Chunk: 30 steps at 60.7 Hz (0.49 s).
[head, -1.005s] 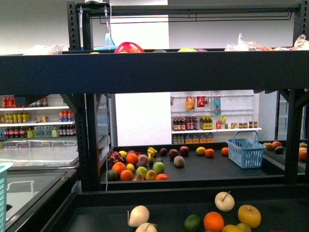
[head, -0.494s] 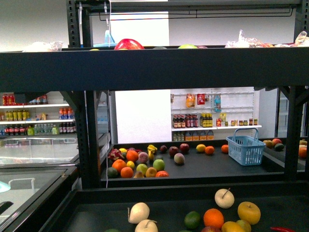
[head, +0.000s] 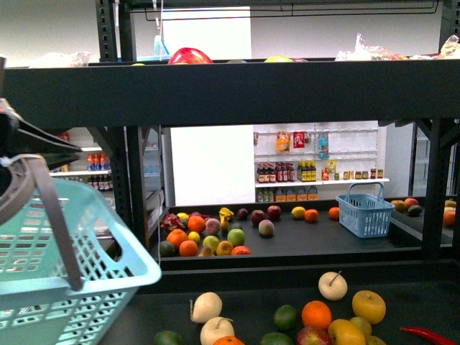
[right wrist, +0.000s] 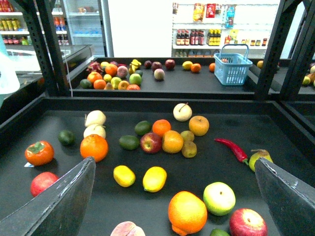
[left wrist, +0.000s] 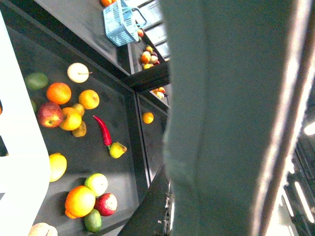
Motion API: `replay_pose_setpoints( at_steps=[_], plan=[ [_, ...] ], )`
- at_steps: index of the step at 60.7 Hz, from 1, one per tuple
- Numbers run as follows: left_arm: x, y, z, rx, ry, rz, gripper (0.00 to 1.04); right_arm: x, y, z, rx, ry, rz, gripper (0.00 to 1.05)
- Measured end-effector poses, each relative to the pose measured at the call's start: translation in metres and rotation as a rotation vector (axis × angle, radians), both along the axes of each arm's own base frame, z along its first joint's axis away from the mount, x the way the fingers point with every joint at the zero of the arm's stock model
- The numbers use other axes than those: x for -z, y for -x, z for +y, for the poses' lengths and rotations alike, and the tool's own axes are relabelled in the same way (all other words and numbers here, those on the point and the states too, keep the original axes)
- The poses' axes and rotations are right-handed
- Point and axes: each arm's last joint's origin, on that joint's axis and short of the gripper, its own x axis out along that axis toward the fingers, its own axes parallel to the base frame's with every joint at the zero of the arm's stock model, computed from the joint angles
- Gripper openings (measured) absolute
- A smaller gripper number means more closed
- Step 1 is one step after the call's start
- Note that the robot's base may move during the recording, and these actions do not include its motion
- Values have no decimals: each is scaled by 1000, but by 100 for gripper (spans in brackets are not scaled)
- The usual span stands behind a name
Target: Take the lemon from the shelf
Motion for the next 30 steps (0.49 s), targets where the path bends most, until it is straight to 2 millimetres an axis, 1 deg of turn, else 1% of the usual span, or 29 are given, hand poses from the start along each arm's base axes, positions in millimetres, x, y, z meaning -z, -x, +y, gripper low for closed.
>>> replay_pose_setpoints(
  at_steps=[6, 10, 11, 17, 22, 30],
  plan=[
    [6, -7, -20, 32, -1, 2, 6, 0, 0, 0, 0, 0, 0, 97],
    [14, -14, -37, 63, -1, 16, 6, 0, 0, 0, 0, 0, 0, 97],
    [18, -17, -44, 73, -1, 23, 6, 0, 0, 0, 0, 0, 0, 97],
    [25, -25, -68, 116, 10, 45, 6, 0, 0, 0, 0, 0, 0, 97],
    [28, -28, -86, 148, 19, 51, 6, 0, 0, 0, 0, 0, 0, 97],
    [26, -30, -113, 201, 30, 39, 6, 0, 0, 0, 0, 0, 0, 97]
  ],
)
